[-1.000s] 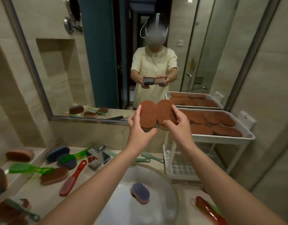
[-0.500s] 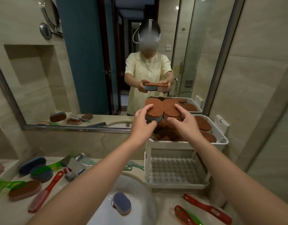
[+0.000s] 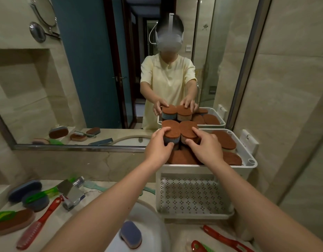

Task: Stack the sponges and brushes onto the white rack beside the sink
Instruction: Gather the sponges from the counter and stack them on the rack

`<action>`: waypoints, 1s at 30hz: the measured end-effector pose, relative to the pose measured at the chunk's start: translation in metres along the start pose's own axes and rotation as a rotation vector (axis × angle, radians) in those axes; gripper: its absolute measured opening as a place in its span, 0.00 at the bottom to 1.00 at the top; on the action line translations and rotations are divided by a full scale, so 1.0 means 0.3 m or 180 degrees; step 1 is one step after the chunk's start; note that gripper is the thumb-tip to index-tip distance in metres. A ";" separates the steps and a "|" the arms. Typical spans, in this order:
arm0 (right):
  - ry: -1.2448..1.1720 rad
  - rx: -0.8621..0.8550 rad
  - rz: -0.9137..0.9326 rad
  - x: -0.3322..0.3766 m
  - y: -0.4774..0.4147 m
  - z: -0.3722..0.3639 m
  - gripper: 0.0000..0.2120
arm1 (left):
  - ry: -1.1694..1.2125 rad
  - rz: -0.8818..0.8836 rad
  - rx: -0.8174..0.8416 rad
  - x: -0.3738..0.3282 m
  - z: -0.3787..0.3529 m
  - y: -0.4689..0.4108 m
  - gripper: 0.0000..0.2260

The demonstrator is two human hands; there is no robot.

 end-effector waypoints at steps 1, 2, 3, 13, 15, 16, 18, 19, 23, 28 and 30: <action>0.0092 -0.0004 -0.0010 -0.003 0.000 -0.006 0.27 | -0.0078 0.0013 -0.0036 0.004 -0.005 -0.001 0.22; 0.0195 -0.0008 -0.0009 -0.005 0.001 -0.011 0.27 | -0.0154 0.0006 -0.0087 0.006 -0.008 0.000 0.22; 0.0296 -0.0012 0.0001 -0.007 0.001 -0.015 0.27 | -0.0228 -0.0018 -0.0142 0.006 -0.009 0.001 0.22; 0.0561 -0.0293 0.0020 0.003 0.026 0.011 0.24 | -0.0769 -0.0180 -0.0446 -0.011 0.004 0.019 0.24; 0.0535 -0.0242 -0.0013 0.001 0.025 0.007 0.24 | -0.0744 -0.0153 -0.0407 -0.011 0.005 0.022 0.25; 0.0524 -0.0209 -0.0016 0.001 0.025 0.004 0.25 | -0.0707 -0.0121 -0.0383 -0.008 0.006 0.023 0.26; 0.0463 -0.0155 0.0015 0.009 0.026 0.000 0.26 | -0.0586 -0.0023 -0.0289 0.000 0.004 0.022 0.28; 0.0414 -0.0153 0.0048 0.015 0.028 0.000 0.26 | -0.0510 0.0034 -0.0208 0.006 0.003 0.021 0.29; 0.0204 -0.0353 0.0323 0.061 0.040 0.034 0.24 | 0.0007 0.0162 0.0178 0.028 0.001 0.042 0.33; -0.0203 -0.0678 0.0862 0.203 0.086 0.059 0.19 | 0.0607 0.0147 0.0005 0.074 0.082 0.123 0.26; -0.0560 -0.0776 0.1186 0.300 0.117 0.047 0.18 | 0.0811 0.0142 -0.0151 0.106 0.138 0.161 0.21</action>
Point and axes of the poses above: each hand's wrist, its own y-axis away from the middle knuckle, its own z-axis out of the back of the hand, x = y × z, the point moved 10 cm from there along -y, towards the middle knuckle, and after that the axes turned 13 degrees about z, right-handed, at the moved point
